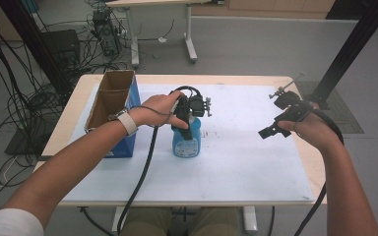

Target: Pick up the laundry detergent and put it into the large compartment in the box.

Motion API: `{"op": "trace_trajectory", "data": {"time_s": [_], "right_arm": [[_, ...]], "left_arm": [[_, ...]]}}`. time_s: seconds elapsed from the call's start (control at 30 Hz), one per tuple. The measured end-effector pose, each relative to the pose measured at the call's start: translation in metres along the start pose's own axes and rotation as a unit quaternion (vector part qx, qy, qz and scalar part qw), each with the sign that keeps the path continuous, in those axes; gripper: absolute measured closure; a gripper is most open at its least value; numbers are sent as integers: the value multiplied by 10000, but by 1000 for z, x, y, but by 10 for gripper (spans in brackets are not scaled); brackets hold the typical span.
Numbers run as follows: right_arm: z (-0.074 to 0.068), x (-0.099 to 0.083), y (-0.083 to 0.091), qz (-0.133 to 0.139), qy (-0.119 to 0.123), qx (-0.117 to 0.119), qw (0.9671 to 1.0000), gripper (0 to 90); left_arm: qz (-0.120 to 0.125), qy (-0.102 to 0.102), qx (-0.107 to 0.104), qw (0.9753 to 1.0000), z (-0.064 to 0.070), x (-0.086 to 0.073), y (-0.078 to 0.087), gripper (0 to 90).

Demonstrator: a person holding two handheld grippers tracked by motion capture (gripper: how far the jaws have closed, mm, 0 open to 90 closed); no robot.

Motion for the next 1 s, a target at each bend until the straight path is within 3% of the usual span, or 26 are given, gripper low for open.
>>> {"op": "trace_trajectory", "data": {"time_s": [1.0], "right_arm": [[1,-2,1,2,-19,4,10000,97]], "left_arm": [[13,29,-20,10000,-1,-1,0,393]]}}
Point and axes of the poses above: each handheld gripper's, and its own axes: y roughly backward along the jaws, x roughly out of its top, z roughly to its right, the point moved 2 cm from there along -y, roughly forward along the jaws, and after that the axes turned 1 degree about x, right-handed, at the moved point
